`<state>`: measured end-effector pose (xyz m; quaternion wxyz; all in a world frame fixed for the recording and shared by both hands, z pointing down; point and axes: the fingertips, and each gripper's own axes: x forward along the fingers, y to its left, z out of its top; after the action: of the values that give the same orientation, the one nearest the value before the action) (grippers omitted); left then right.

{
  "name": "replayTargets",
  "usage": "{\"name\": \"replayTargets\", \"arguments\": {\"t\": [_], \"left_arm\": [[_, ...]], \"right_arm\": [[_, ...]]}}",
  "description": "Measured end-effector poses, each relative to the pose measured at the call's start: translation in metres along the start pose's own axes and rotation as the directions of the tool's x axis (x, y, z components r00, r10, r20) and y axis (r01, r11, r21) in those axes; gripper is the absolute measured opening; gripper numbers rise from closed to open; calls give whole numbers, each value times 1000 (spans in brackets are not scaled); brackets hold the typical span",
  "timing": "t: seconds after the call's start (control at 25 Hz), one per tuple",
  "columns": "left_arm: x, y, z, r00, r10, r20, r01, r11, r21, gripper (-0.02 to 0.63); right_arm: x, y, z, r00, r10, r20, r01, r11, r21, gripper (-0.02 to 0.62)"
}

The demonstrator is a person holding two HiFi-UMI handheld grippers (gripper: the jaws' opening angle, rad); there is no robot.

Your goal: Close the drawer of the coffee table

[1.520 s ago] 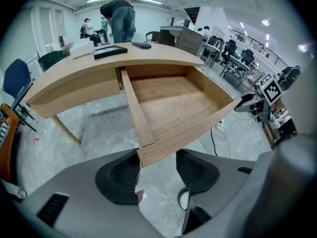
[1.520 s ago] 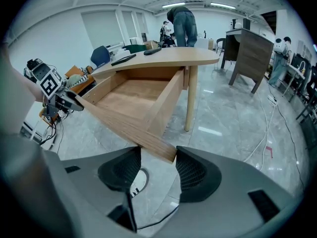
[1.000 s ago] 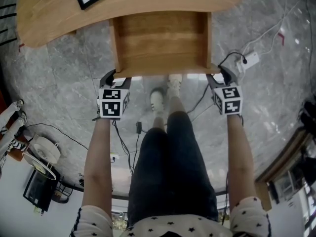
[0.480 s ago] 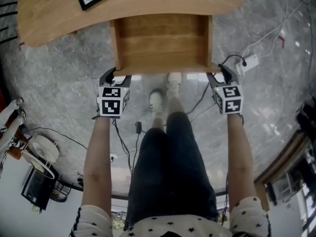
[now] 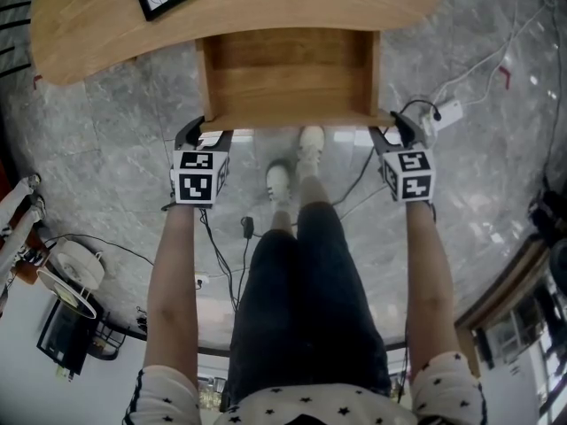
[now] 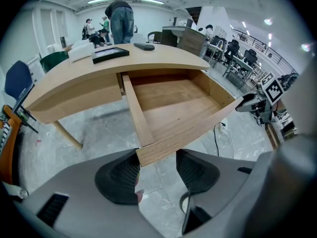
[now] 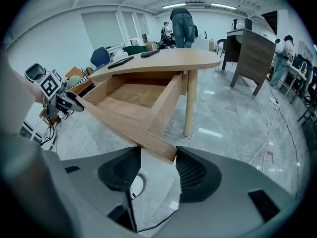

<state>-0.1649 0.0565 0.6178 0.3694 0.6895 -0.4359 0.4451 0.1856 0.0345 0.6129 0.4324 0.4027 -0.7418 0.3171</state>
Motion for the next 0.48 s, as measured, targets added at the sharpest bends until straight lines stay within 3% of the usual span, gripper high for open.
{"name": "replayTargets", "arguments": {"t": [0.48], "left_arm": [[7, 6, 12, 1000, 4, -3, -4, 1000, -4, 236]], "right_arm": [[8, -7, 13, 1000, 3, -3, -3, 1000, -3, 227]]}}
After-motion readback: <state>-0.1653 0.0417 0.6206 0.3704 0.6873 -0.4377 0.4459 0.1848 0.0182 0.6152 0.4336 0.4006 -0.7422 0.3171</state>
